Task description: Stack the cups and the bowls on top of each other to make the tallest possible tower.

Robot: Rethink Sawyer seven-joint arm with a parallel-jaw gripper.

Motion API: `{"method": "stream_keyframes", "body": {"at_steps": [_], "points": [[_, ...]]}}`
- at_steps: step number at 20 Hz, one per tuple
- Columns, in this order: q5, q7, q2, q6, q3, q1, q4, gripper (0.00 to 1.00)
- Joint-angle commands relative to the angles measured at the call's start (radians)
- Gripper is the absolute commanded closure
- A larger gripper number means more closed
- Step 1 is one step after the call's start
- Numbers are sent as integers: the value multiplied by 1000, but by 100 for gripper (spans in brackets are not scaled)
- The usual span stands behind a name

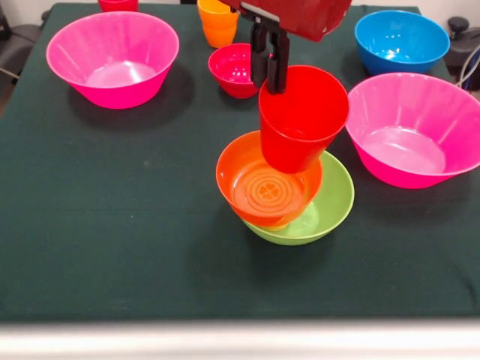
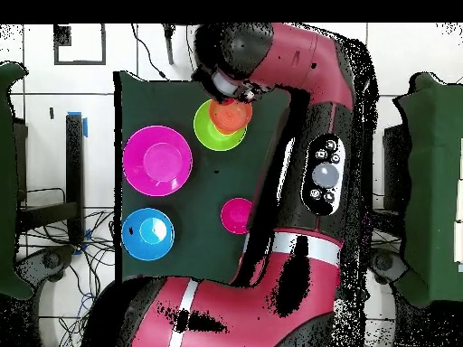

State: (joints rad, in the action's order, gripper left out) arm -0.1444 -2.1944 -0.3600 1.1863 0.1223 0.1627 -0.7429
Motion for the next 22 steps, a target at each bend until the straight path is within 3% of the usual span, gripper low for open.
{"method": "stream_keyframes", "body": {"at_steps": [1, 12, 22], "points": [[32, -47, 3, -64, -48, -19, -127, 100], [60, 8, 2, -49, -35, -16, -122, 100], [62, 10, -12, -68, -34, -22, -173, 100]]}}
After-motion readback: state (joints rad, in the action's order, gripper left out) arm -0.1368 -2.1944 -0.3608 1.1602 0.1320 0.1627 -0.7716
